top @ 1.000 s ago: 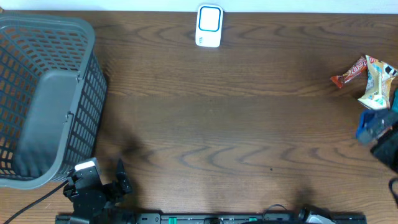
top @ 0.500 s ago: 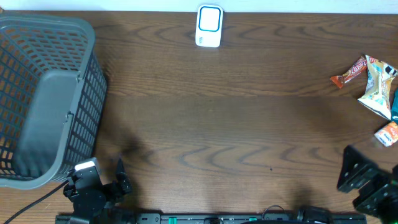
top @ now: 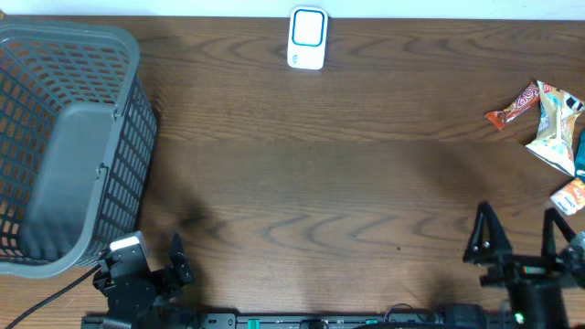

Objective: Scan the item barcode

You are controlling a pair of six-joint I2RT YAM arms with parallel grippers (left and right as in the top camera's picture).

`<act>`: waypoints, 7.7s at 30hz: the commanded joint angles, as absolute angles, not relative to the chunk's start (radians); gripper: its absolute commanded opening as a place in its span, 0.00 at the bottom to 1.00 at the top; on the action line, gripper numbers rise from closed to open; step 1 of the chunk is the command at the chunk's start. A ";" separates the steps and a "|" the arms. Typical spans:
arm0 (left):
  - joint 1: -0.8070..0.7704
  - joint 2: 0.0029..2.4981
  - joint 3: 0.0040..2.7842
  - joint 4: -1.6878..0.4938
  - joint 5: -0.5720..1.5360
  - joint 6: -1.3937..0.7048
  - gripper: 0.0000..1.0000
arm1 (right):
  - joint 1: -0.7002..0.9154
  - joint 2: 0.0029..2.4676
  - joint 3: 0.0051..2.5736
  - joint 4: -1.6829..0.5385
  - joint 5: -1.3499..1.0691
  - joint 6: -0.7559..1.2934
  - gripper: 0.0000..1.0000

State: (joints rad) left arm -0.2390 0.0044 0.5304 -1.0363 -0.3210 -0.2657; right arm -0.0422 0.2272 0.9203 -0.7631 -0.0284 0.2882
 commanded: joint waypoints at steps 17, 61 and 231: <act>-0.237 0.003 0.533 -1.036 -0.334 -0.268 0.98 | -0.039 0.006 0.107 -0.041 0.080 0.303 0.99; -0.171 0.002 0.434 -0.680 -0.119 -0.301 0.98 | -0.039 0.007 0.006 -0.070 0.057 0.299 0.99; -0.057 0.004 0.004 -0.073 -0.007 -0.027 0.98 | -0.039 0.007 0.006 -0.070 0.057 0.299 0.99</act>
